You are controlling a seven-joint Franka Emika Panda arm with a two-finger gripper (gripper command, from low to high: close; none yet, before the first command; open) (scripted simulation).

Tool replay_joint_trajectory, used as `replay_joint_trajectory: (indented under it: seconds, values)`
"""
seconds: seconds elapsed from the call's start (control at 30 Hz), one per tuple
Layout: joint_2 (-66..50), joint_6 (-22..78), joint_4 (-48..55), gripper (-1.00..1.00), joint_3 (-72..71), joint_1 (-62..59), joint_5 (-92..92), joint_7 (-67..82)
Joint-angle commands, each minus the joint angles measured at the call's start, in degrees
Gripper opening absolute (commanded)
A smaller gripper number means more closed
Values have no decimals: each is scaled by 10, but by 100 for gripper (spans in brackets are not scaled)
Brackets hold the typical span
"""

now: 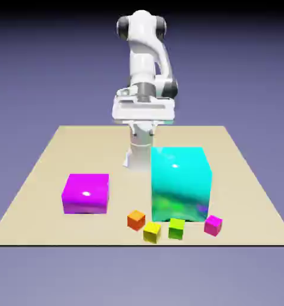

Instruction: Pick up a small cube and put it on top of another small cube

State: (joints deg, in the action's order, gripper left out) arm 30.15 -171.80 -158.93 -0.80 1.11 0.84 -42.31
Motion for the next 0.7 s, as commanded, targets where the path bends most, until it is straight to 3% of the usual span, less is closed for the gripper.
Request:
replay_joint_trajectory:
  seconds: [0.0,0.67]
  values:
    - [-21,18,17,0,-7,4,7,1]
    - [-436,384,360,0,-139,74,145,25]
